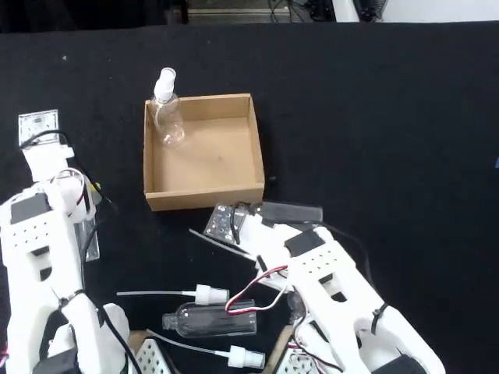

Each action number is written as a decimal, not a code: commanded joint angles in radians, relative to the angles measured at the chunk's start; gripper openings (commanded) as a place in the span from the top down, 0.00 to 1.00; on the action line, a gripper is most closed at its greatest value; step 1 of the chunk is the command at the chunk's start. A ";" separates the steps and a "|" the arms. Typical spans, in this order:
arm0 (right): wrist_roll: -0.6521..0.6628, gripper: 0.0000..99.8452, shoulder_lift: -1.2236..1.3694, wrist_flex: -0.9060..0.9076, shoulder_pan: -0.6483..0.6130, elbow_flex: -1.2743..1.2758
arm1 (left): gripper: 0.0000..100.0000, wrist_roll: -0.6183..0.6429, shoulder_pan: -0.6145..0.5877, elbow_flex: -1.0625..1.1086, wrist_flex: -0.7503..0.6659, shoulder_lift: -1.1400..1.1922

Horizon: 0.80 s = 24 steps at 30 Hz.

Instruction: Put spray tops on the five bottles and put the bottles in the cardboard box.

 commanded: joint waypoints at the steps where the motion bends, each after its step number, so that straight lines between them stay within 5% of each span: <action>1: -0.020 0.98 0.001 0.009 -0.009 -0.048 | 0.97 0.011 0.005 0.056 -0.121 -0.074; 14: -0.054 0.99 -0.001 0.632 0.028 -0.512 | 0.97 0.011 0.012 0.321 -0.302 -0.334; 18: -0.046 0.99 -0.001 0.744 0.206 -0.671 | 0.97 0.011 0.013 0.441 -0.387 -0.466; 24: 0.014 0.99 0.008 0.740 0.634 -0.875 | 0.97 0.011 0.013 0.667 -0.554 -0.730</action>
